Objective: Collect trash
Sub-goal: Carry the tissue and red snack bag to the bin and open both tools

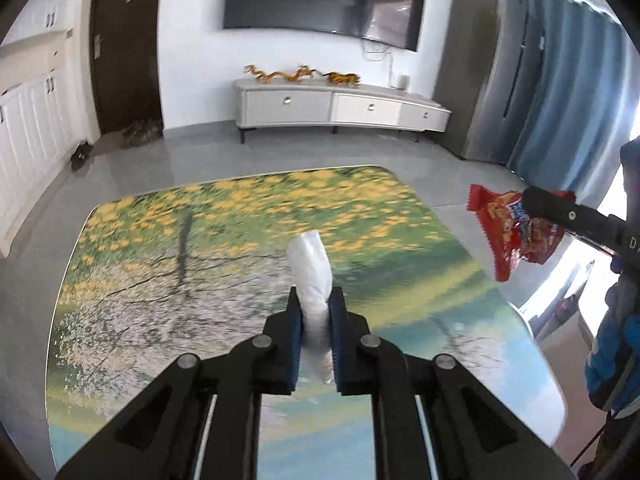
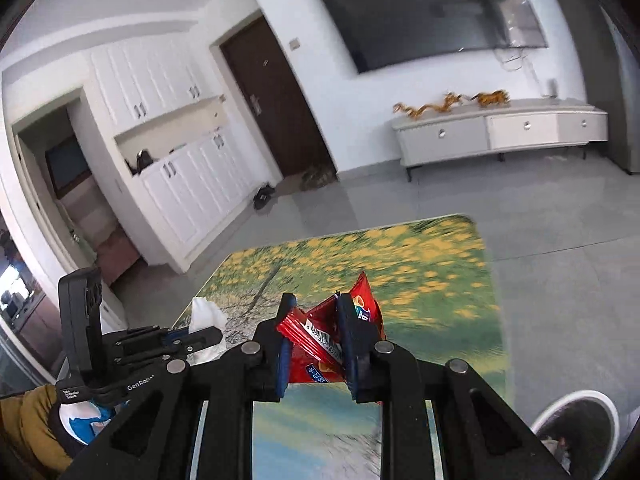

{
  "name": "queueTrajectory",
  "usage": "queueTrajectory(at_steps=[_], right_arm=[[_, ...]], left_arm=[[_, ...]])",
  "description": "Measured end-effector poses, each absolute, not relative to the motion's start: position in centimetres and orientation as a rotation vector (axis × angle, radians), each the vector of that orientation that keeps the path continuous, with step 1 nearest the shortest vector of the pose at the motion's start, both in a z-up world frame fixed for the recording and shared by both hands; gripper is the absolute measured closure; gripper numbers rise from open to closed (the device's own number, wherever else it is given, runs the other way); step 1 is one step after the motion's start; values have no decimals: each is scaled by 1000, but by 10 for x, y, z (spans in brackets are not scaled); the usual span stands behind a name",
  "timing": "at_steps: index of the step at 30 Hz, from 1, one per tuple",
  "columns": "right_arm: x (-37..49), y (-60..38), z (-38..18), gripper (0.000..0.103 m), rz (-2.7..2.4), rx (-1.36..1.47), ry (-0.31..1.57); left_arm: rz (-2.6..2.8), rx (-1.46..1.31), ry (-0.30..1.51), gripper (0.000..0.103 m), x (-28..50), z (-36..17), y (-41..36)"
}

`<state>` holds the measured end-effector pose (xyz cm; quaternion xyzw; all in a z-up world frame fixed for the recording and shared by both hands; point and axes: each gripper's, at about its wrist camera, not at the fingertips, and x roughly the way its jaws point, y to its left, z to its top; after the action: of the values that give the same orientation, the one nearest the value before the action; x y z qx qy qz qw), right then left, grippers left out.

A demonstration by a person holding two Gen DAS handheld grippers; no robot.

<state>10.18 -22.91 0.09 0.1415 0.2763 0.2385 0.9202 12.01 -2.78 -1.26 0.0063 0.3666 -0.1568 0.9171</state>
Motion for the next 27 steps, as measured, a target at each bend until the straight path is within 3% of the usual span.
queueTrajectory(at_steps=[10,27], right_arm=[[37,-343,-5,83,301,378,481],[26,-461,-113,83,36,502,641]], left_arm=[[-483,144,734,92,92,3,-134],[-815,179,919,90,107,-39,-330]])
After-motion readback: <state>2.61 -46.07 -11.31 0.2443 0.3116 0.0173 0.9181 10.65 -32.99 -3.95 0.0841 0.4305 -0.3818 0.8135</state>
